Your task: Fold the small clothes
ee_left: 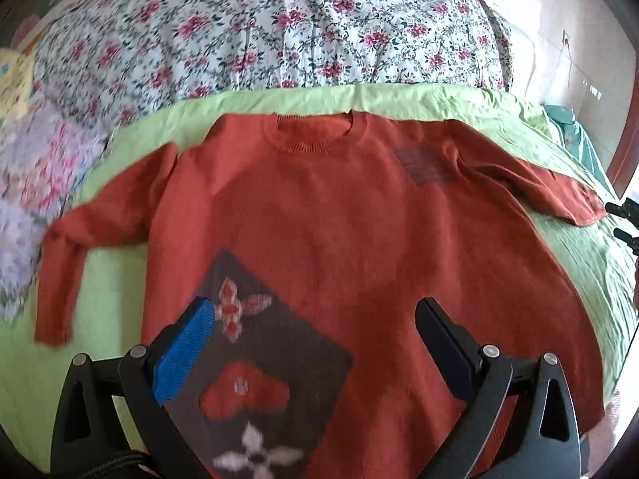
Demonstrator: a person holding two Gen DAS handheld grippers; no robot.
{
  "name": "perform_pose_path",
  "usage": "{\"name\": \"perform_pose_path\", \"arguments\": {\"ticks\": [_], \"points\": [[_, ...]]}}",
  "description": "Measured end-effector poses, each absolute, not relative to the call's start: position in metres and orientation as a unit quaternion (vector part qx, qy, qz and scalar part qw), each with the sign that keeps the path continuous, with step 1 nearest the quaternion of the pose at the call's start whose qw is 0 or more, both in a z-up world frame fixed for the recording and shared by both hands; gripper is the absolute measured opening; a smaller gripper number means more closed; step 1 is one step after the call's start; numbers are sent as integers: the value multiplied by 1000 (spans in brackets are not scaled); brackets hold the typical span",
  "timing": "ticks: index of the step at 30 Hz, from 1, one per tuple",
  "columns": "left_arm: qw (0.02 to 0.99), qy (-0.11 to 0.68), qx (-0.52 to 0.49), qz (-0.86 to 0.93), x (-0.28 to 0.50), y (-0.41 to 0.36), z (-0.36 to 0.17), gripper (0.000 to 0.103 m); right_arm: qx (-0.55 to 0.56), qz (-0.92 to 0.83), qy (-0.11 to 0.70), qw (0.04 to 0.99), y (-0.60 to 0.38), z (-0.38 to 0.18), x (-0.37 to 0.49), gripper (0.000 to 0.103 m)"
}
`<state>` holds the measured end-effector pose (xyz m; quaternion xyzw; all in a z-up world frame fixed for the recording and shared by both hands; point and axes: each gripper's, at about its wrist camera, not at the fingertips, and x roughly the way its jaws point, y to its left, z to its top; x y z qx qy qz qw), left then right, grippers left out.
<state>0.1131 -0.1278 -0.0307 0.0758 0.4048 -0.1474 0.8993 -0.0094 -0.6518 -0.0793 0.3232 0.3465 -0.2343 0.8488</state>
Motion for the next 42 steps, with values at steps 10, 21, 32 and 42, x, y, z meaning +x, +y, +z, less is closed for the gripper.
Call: {"name": "perform_pose_path", "arguments": {"ticks": [10,21,32,42], "points": [[890,424,101,-132,194,-150,-65,101,372,-276,325,825,-724,-105,29,14],[876,453,46,-160,214,-118,-83,100,332,13,268,904,-555,1,113,7],[878,437,-29,-192,202,-60,-64,99,315,274,379,826,-284,-44,244,7],[850,478,-76,-208,246,-67,-85,99,312,277,463,782,-239,-96,256,15]]}}
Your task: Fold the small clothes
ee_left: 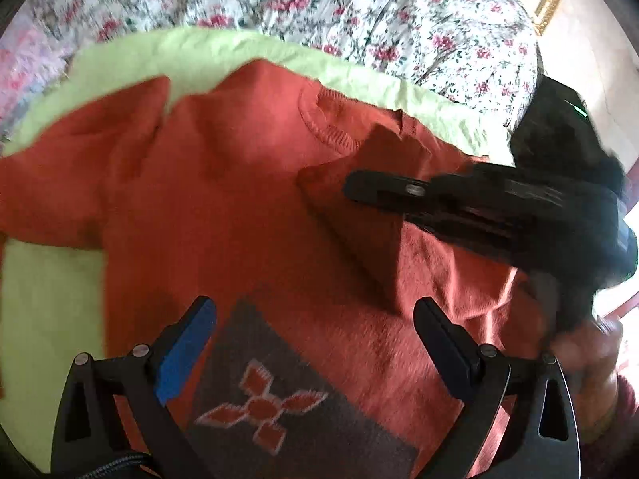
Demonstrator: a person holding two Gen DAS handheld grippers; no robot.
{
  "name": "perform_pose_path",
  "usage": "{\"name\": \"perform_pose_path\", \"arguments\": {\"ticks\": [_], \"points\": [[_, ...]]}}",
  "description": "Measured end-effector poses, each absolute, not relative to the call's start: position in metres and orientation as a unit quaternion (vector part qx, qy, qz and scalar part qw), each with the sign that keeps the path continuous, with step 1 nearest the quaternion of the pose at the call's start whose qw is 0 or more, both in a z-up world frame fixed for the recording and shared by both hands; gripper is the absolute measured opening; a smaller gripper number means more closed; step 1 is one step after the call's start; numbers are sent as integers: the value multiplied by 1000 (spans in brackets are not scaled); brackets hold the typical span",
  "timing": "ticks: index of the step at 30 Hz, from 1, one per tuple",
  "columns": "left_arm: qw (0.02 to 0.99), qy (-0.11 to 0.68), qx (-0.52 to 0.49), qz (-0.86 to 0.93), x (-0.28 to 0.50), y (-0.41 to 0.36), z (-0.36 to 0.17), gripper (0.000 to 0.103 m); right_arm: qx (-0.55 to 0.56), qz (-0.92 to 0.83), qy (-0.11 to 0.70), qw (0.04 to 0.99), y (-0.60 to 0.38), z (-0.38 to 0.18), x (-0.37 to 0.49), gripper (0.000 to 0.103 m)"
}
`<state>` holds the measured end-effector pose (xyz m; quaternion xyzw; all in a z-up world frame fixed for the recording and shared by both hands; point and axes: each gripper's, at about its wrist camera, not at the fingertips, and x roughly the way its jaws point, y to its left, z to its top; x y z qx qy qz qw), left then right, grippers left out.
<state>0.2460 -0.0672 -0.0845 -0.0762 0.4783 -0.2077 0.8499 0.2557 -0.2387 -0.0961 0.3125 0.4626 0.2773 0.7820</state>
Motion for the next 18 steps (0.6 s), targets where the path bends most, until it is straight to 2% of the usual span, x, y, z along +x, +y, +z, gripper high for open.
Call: {"name": "perform_pose_path", "arguments": {"ticks": [1,3,4,5,6,8,10,11,12,14,16,18], "points": [[847,483,-79,-208,250,-72,-86,99,316,279,460,781,-243,-95,255,19],[845,489,-78,-201,259,-80,-91,99,321,274,447,789,-256,-87,248,38],[844,492,-78,-199,263,-84,-93,99,326,272,438,793,-263,-82,243,45],[843,494,-78,-199,266,-89,-95,99,332,268,429,796,-273,-78,237,57],[844,493,-75,-198,268,-94,-96,99,336,262,419,801,-280,-73,232,60],[851,485,-61,-189,272,-100,-98,97,347,250,399,811,-302,-65,218,60],[860,477,-39,-180,280,-105,-96,45,360,227,386,819,-322,-62,207,61],[857,483,-30,-177,289,-108,-101,12,366,212,382,821,-334,-62,200,61],[857,484,-32,-174,289,-104,-100,14,371,203,377,824,-345,-61,193,61],[872,460,-35,-164,277,-90,-92,13,374,185,368,831,-365,-60,179,61],[878,450,-52,-156,268,-76,-87,22,371,162,360,841,-386,-59,167,61],[871,458,-78,-157,269,-65,-88,58,364,134,354,851,-406,-62,155,61]]}}
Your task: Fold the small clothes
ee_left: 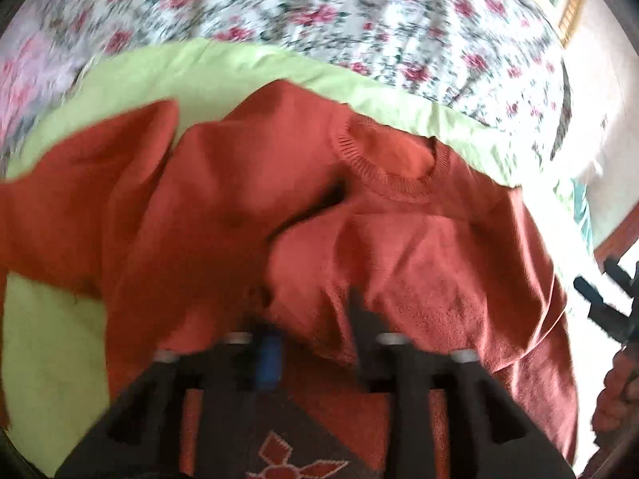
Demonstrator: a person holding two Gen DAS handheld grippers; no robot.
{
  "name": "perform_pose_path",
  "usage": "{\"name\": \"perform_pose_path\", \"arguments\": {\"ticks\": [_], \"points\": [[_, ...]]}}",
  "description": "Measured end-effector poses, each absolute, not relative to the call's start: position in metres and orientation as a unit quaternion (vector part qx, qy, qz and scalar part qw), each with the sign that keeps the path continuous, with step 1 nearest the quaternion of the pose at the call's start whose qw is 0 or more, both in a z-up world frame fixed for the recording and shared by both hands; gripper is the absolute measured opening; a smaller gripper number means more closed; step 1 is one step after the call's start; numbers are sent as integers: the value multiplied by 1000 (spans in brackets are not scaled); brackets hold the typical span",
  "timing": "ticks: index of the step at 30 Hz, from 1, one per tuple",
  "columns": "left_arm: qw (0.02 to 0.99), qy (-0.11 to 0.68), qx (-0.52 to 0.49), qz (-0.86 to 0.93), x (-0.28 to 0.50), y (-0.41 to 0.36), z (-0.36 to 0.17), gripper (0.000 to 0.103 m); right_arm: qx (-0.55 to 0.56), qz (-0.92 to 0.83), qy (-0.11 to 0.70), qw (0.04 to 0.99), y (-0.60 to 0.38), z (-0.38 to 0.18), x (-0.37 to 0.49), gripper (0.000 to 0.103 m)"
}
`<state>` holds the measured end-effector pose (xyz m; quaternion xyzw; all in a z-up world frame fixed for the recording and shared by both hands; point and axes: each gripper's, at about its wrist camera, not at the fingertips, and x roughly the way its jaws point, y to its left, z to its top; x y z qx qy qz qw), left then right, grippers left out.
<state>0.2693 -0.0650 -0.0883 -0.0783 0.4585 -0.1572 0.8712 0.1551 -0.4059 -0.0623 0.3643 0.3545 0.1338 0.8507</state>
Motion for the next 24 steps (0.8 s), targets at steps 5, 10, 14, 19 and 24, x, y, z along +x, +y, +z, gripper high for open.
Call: {"name": "perform_pose_path", "arguments": {"ticks": [5,10,14,19,24], "points": [[863,474,-81,-155,290,-78,-99,59,378,83,353,852,-441,-73,146,61],[887,427,-96,-147,283,-60,-87,4,369,42,362,855,-469,-72,153,61],[896,414,-114,-115,274,-32,-88,3,338,19,382,860,-479,-68,178,65],[895,419,-105,-116,272,-30,-94,4,314,18,426,848,-464,-83,231,66],[897,420,-82,-111,266,-34,-97,3,245,-7,462,852,-446,-104,267,62]]}}
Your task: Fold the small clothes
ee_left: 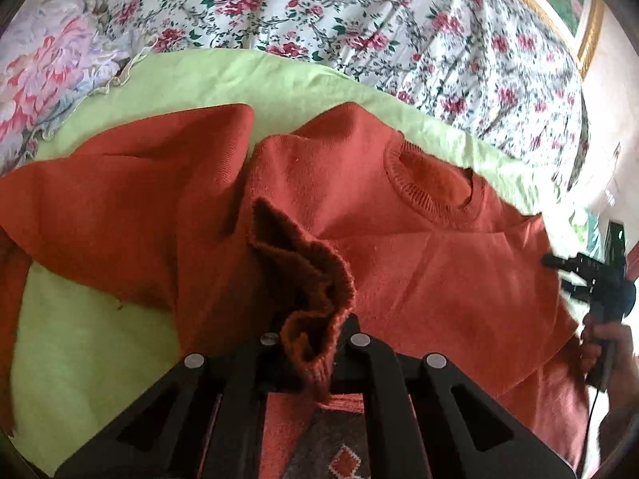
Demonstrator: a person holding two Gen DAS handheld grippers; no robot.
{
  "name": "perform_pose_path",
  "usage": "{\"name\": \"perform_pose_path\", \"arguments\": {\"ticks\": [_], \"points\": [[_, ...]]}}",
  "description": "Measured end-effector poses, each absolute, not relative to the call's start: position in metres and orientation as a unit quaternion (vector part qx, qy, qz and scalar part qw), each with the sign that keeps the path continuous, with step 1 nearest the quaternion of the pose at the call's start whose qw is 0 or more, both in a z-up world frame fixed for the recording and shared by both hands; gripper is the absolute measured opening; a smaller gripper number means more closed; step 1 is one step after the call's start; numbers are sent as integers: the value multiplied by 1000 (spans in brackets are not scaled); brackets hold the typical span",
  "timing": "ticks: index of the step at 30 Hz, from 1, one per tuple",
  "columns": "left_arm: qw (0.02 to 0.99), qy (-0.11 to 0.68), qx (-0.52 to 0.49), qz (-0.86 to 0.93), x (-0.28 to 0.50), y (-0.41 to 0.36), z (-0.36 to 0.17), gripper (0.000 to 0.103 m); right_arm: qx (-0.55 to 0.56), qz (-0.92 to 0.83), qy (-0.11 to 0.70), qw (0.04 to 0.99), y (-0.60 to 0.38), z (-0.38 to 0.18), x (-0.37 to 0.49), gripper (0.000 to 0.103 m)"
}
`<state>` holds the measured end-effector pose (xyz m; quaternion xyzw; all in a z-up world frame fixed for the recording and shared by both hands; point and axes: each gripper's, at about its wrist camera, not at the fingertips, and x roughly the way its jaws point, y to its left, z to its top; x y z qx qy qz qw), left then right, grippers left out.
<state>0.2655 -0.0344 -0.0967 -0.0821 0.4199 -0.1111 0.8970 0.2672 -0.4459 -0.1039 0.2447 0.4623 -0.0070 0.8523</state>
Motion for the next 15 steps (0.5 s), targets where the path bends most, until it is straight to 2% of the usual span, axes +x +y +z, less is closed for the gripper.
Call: {"name": "perform_pose_path", "arguments": {"ticks": [1,2,7,8,11,13,15], "points": [[898,419,-73,-111,265,-37,-96,3,226,14,462,858,-441,-101,270,44],[900,417,-67,-113,263,-41,-94,3,229,21,465,855,-443,-99,271,11],[905,390,-65,-156,262,-63,-75,3,208,-9,419,884,-474,-59,256,7],[904,394,-61,-154,266,-65,-78,4,205,-13,422,883,-476,-59,257,4],[896,416,-56,-146,275,-66,-96,4,206,-18,438,875,-481,-71,261,4],[891,429,-55,-136,276,-60,-107,6,187,-24,454,871,-474,-80,265,4],[888,436,-60,-132,274,-53,-108,14,184,-25,461,868,-470,-84,266,6]]}}
